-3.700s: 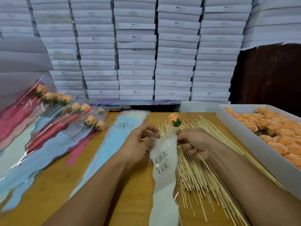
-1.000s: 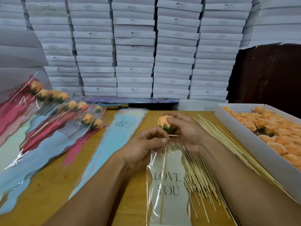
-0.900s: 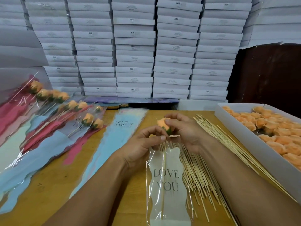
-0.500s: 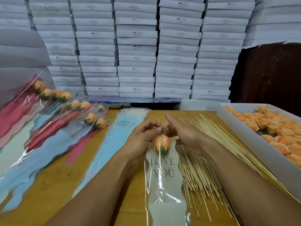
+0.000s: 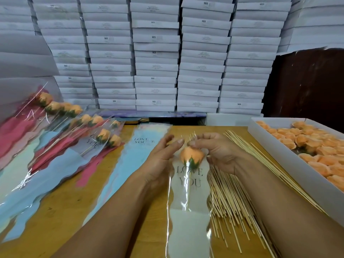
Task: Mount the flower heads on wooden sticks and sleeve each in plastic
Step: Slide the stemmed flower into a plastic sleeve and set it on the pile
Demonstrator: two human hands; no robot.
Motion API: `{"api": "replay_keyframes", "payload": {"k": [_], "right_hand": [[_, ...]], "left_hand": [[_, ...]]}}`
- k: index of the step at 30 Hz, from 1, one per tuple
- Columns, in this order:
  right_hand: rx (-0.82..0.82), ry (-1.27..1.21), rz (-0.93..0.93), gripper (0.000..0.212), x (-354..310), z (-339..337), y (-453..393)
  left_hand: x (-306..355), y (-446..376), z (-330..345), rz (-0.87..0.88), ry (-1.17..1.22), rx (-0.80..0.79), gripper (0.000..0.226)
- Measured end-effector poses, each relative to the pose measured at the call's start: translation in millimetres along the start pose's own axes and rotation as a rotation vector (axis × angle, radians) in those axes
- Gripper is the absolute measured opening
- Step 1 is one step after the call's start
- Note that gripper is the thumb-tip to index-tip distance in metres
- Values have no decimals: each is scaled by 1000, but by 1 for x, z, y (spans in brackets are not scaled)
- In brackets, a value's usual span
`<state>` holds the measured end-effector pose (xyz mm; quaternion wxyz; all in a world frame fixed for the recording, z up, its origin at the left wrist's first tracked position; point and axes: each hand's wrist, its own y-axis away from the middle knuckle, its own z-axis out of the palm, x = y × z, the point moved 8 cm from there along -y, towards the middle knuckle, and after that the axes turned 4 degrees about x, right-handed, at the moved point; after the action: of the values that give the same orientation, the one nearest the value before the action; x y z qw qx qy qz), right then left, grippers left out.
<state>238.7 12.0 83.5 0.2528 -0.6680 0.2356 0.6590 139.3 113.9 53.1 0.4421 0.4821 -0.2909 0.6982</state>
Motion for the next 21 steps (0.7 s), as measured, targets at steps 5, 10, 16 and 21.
{"api": "replay_keyframes", "payload": {"k": [5,10,16,21], "right_hand": [[328,-159,-18,25,-4,-40,-3],[524,-276,-65,35,-2,-65,-2],[474,-340,-20,33,1,-55,-6],[148,77,155,53,7,-25,1]], "left_hand": [[-14,12,9,-181,-185,-157,37],[-19,12,13,-220,-257,-234,22],[-8,8,10,-115,-175,-148,17],[7,2,-3,40,-61,39,17]]}}
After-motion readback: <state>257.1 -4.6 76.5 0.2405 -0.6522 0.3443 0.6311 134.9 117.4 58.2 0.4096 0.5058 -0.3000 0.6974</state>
